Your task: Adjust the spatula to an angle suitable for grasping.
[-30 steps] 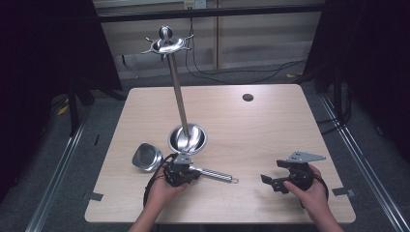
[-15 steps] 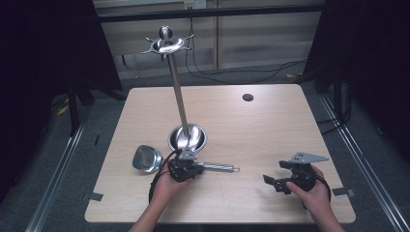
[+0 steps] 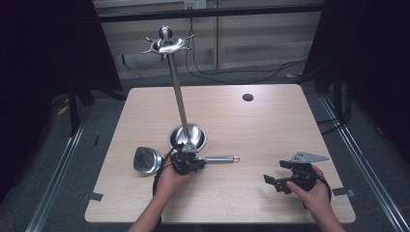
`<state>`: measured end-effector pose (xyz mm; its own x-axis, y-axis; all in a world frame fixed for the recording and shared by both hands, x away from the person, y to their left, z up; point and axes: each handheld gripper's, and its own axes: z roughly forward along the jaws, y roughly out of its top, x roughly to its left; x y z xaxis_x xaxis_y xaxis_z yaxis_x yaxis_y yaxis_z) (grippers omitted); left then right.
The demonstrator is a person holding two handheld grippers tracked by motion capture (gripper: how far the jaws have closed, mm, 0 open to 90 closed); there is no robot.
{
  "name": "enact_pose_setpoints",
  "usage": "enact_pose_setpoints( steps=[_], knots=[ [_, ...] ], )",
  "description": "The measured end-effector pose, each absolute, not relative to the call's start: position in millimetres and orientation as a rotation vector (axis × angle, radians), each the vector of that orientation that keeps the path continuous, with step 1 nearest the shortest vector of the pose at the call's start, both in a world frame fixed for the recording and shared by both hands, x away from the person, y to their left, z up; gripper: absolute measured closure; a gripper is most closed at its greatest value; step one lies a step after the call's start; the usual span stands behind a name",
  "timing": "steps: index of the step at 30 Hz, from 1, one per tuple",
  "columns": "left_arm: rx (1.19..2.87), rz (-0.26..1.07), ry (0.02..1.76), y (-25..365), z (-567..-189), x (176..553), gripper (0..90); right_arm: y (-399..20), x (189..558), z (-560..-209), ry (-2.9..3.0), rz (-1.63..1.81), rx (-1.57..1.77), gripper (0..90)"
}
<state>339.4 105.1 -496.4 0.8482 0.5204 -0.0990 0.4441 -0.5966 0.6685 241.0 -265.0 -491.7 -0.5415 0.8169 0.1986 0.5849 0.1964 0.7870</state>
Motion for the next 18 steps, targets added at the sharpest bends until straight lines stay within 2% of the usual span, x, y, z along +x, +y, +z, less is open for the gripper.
enact_pose_setpoints(
  steps=[5, 7, 12, 15, 18],
  knots=[
    [2.265, 0.115, 0.697, 112, -485, 338, 81.6, -265, 241, -491, 2.210, 1.266, 1.334, 8.8],
    [2.260, 0.145, 0.696, 119, -474, 338, 80.4, -265, 241, -491, 2.210, 1.265, 1.333, 8.8],
    [2.268, 0.153, 0.691, 132, -464, 343, 69.4, -264, 242, -491, 2.220, 1.259, 1.336, 8.8],
    [2.317, 0.203, 0.684, 139, -466, 348, 61.9, -265, 244, -492, 2.217, 1.270, 1.342, 8.8],
    [2.330, 0.187, 0.678, 143, -467, 352, 59.8, -267, 244, -492, 2.214, 1.274, 1.346, 8.8]
  ],
)
